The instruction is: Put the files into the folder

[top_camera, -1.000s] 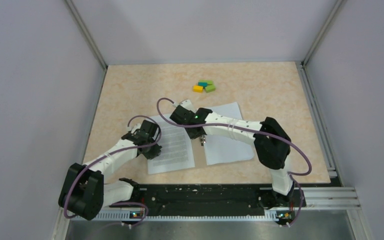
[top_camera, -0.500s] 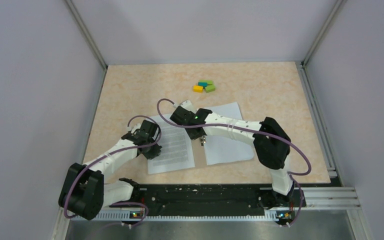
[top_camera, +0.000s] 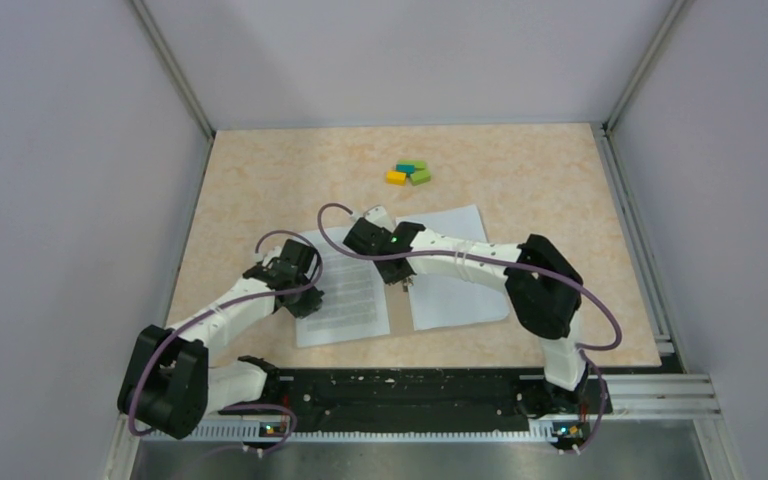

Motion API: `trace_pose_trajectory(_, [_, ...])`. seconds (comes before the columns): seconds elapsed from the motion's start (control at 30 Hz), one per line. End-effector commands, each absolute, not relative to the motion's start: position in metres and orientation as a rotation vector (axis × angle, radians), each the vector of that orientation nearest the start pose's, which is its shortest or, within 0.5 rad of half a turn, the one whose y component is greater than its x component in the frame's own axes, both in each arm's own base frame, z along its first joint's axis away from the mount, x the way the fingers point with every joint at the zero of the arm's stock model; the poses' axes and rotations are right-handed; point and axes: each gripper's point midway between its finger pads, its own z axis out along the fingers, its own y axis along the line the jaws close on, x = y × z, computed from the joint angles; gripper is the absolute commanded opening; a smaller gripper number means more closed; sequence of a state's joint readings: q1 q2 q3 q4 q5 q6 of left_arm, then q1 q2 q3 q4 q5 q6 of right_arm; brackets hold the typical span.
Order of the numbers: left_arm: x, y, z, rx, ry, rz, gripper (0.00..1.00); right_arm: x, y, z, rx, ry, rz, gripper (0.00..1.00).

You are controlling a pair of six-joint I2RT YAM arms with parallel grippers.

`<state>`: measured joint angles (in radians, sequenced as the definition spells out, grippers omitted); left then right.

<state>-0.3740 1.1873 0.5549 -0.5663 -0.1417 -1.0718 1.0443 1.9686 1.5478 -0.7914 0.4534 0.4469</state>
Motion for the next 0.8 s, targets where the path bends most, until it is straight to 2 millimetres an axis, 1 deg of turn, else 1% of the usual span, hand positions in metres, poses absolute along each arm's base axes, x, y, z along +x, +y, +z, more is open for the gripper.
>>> trace_pose_trajectory(0.0, [0.201, -0.089, 0.006, -1.010, 2.611, -0.159, 0.15, 0.262, 0.322, 0.082, -0.610, 2.481, -0.113, 0.06])
trace_pose_trajectory(0.3, [0.196, -0.085, 0.000, -1.053, 2.609, -0.150, 0.15, 0.253, 0.304, 0.069, -0.553, 2.515, -0.074, 0.02])
trace_pose_trajectory(0.37, [0.195, -0.084, -0.001, -1.058, 2.610, -0.145, 0.15, 0.252, 0.299, 0.064, -0.543, 2.528, -0.076, 0.00])
trace_pose_trajectory(0.6, [0.194, -0.084, -0.002, -1.061, 2.611, -0.147, 0.15, 0.250, 0.282, 0.044, -0.511, 2.569, -0.082, 0.00])
trace_pose_trajectory(0.77, [0.193, -0.084, -0.003, -1.049, 2.616, -0.151, 0.12, 0.248, 0.274, 0.032, -0.501, 2.593, -0.085, 0.00])
